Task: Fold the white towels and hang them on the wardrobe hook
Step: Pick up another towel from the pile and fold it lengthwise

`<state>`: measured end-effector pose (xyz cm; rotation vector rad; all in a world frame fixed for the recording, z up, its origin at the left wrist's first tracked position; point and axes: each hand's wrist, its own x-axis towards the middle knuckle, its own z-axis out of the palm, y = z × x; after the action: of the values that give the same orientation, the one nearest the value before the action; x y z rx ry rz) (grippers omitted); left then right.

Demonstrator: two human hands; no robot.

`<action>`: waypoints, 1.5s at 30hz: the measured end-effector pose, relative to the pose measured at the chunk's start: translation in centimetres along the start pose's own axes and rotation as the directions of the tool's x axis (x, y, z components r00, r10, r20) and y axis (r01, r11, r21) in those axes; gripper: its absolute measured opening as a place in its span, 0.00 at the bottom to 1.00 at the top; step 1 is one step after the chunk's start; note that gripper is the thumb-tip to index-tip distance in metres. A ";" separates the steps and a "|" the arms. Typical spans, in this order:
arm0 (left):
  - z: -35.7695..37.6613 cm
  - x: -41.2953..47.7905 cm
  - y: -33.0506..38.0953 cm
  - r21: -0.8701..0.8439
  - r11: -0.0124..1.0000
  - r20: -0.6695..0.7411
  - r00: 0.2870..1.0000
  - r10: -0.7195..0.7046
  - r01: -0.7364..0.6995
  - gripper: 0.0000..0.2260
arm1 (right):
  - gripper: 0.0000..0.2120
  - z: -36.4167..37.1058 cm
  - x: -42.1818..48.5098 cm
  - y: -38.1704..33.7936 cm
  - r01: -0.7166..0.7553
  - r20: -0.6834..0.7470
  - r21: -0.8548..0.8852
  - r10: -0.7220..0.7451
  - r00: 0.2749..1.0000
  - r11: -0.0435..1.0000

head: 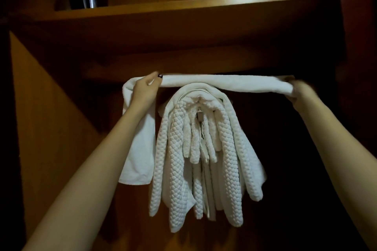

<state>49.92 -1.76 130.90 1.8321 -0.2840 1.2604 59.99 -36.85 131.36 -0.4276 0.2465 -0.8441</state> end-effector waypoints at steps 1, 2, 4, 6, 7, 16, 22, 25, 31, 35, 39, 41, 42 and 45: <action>0.4 -0.1 0.4 -0.017 0.999 0.018 0.999 -0.029 0.029 0.19 | 0.22 -1.0 0.0 0.2 -0.132 0.049 -0.035 0.133 0.990 0.991; 0.9 -0.3 0.8 -0.040 0.998 0.043 0.998 -0.048 0.050 0.19 | 0.21 -2.6 0.1 0.4 -0.186 0.224 -0.066 0.196 0.955 0.980; 1.7 -1.3 1.0 -0.044 0.998 0.086 0.995 -0.050 0.054 0.19 | 0.20 -5.7 1.3 1.9 -0.030 0.377 -0.393 0.191 0.906 0.919; 2.0 -2.8 0.6 -0.076 0.994 0.121 0.991 -0.063 0.073 0.18 | 0.14 -9.2 1.3 3.8 0.122 0.368 -0.577 0.123 0.922 0.808; 2.0 -3.5 0.0 -0.113 0.990 0.137 0.988 -0.071 0.087 0.18 | 0.11 -10.2 0.5 4.8 0.182 0.426 -0.597 0.117 0.897 0.781; -0.3 -9.1 -2.9 -0.020 0.996 -0.026 0.996 -0.084 0.084 0.19 | 0.16 -16.1 -4.1 6.8 0.503 0.731 -0.516 0.051 0.680 0.694; -1.5 -13.8 -6.4 -0.258 0.909 -0.062 0.933 -0.353 0.327 0.27 | 0.18 -16.9 -4.8 6.2 0.701 0.788 -0.535 -0.019 0.615 0.472; -2.0 -14.2 -7.4 -0.499 0.718 0.059 0.846 -0.530 0.485 0.24 | 0.20 -16.1 -6.7 6.1 0.802 0.897 -0.376 -0.036 0.441 0.463; -1.5 -13.5 -8.4 -0.322 0.849 -0.014 0.894 -0.447 0.419 0.20 | 0.30 -14.8 -7.6 7.2 0.773 0.944 -0.318 0.112 0.309 0.548; -2.3 -13.5 -9.5 -0.057 0.967 -0.102 0.962 -0.254 0.249 0.19 | 0.34 -15.1 -6.4 8.0 0.807 0.940 -0.331 0.094 0.328 0.490; -2.0 -13.1 -9.9 -0.077 0.975 -0.096 0.971 -0.217 0.210 0.15 | 0.29 -14.9 -5.1 9.2 0.823 0.940 -0.341 0.142 0.311 0.455; -1.8 -12.8 -10.2 -0.185 0.957 -0.070 0.968 -0.240 0.224 0.13 | 0.20 -14.7 -4.9 9.4 0.796 0.944 -0.306 0.058 0.325 0.523; -1.8 -12.7 -10.4 -0.210 0.952 -0.060 0.969 -0.241 0.224 0.13 | 0.18 -14.7 -4.6 9.1 0.777 0.931 -0.302 -0.006 0.366 0.553; -1.6 -12.2 -10.0 -0.206 0.958 -0.064 0.974 -0.216 0.199 0.14 | 0.24 -14.1 -2.5 7.3 0.767 0.854 -0.316 -0.184 0.486 0.558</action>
<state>49.34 2.08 115.55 1.5889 -0.1585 1.1186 57.93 -34.41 115.59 -1.6108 -0.4333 -1.0912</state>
